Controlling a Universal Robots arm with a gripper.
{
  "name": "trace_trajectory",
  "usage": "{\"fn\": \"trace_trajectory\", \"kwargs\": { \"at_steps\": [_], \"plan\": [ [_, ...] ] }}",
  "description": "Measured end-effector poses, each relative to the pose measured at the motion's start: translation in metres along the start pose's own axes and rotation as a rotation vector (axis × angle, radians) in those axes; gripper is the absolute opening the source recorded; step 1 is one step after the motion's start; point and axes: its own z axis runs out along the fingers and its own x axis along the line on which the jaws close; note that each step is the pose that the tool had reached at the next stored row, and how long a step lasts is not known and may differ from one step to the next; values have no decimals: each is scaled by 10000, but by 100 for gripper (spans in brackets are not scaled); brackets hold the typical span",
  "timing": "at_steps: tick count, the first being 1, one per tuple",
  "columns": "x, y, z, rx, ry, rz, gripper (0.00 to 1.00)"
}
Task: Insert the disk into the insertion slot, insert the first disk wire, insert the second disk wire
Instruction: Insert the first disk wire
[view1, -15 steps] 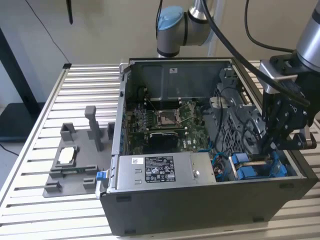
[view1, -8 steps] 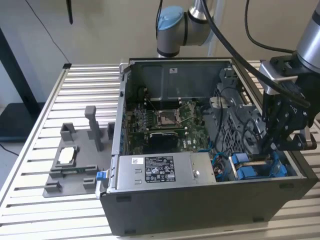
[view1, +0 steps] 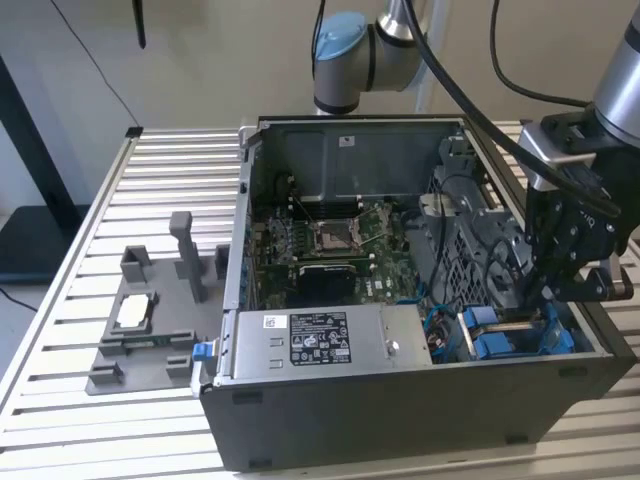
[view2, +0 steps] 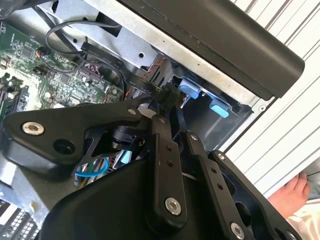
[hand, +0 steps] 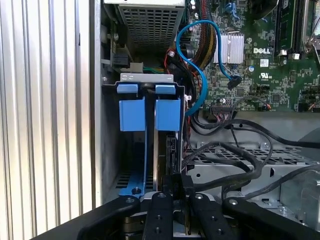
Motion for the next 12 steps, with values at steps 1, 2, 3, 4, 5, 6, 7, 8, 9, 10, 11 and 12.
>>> {"fn": "trace_trajectory", "kwargs": {
  "at_steps": [1,2,3,4,5,6,7,8,9,10,11,12],
  "plan": [
    [0,0,1,0,1,1,19],
    [0,-1,3,0,1,3,19],
    [0,-1,6,1,-1,8,19],
    [0,-1,8,1,0,14,19],
    [0,-1,9,1,1,20,19],
    [0,-1,11,1,2,25,19],
    [1,-1,13,2,2,30,19],
    [1,-1,16,2,1,34,19],
    [1,-1,19,2,0,39,19],
    [1,-1,22,2,1,43,19],
    [1,-1,24,2,3,48,19],
    [2,-1,25,2,3,51,19]
  ]
}}
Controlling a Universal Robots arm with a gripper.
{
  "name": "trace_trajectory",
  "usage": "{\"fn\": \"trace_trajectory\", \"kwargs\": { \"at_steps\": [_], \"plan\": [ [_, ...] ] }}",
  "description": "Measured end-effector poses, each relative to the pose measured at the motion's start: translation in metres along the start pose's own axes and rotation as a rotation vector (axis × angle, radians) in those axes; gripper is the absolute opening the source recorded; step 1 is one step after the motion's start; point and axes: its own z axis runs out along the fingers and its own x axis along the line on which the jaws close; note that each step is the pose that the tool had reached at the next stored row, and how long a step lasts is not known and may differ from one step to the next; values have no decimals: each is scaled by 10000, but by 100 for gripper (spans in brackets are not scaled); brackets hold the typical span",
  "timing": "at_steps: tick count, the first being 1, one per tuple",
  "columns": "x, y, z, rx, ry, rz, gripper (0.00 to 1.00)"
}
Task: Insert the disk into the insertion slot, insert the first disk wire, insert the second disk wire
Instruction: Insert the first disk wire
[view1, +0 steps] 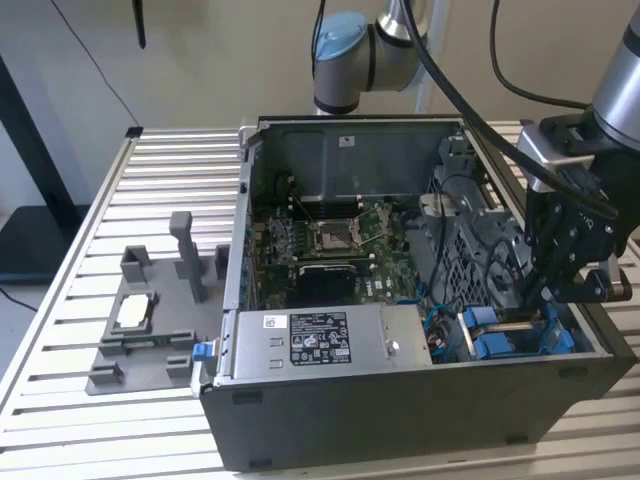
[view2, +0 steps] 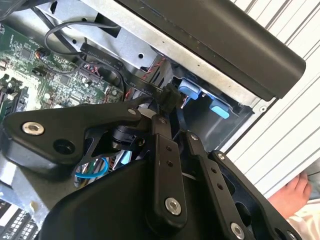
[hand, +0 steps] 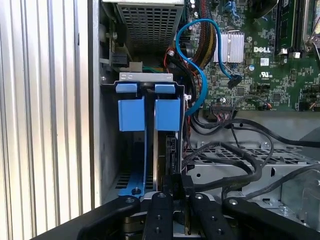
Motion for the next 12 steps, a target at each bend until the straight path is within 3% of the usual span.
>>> {"fn": "trace_trajectory", "kwargs": {
  "at_steps": [2,7,12],
  "plan": [
    [0,-3,1,0,-9,3,19],
    [-1,-9,7,-1,-122,10,19],
    [1,-9,19,1,-116,13,19]
  ]
}}
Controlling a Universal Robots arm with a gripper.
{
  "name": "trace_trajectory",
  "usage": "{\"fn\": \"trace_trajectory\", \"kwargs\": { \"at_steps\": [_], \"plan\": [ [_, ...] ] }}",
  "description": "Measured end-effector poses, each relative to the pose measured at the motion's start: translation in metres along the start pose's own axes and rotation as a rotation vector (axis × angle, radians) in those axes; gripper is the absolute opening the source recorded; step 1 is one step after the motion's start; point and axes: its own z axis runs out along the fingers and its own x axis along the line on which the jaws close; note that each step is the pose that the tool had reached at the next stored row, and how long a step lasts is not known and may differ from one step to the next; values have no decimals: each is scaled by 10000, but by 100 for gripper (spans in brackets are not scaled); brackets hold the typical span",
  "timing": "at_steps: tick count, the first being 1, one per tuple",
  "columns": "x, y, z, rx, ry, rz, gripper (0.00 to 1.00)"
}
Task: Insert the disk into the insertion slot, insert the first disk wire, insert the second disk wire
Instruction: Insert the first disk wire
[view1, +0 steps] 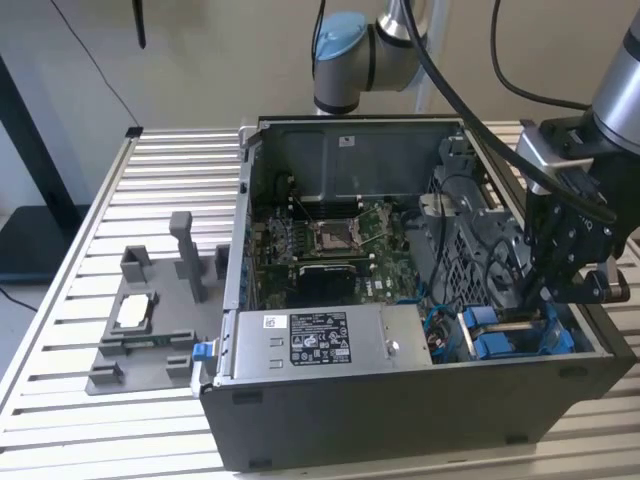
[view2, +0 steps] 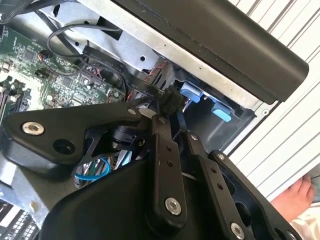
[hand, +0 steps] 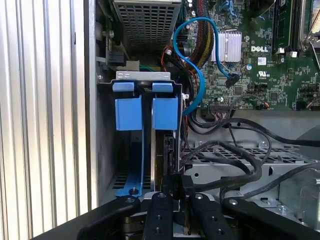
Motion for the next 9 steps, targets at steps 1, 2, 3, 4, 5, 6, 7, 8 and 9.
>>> {"fn": "trace_trajectory", "kwargs": {
  "at_steps": [1,2,3,4,5,6,7,8,9],
  "plan": [
    [1,0,8,0,2,0,19],
    [4,0,18,0,1,1,19],
    [5,0,28,0,0,1,19],
    [6,1,36,0,3,2,19],
    [6,1,41,0,6,1,19],
    [8,1,45,0,7,1,19],
    [9,1,47,0,6,1,19],
    [9,1,49,0,2,2,19],
    [9,1,52,-1,-2,2,19]
  ]
}}
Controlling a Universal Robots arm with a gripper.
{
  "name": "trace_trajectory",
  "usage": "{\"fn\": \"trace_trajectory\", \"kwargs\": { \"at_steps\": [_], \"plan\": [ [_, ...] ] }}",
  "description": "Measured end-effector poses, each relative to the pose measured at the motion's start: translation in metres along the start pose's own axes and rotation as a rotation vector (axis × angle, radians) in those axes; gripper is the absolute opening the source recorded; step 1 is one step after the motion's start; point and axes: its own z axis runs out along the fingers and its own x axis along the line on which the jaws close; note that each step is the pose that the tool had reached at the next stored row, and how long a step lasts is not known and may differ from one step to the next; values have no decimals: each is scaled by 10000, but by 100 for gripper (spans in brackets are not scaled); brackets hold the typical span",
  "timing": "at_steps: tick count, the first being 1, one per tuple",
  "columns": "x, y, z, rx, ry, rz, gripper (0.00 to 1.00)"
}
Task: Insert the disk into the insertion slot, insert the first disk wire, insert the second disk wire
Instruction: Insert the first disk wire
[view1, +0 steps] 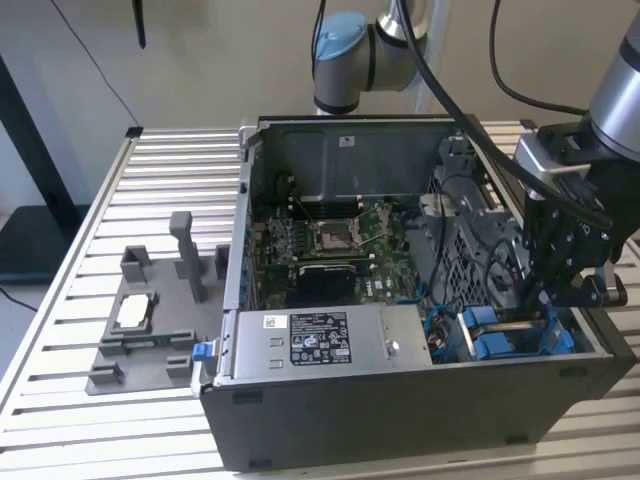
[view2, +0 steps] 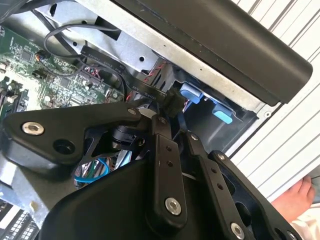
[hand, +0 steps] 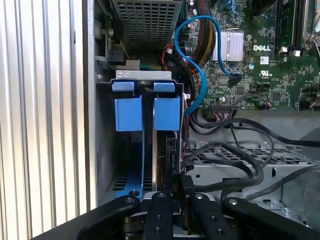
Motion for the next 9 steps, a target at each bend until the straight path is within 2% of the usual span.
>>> {"fn": "trace_trajectory", "kwargs": {
  "at_steps": [9],
  "plan": [
    [2,0,12,0,-17,1,20]
  ]
}}
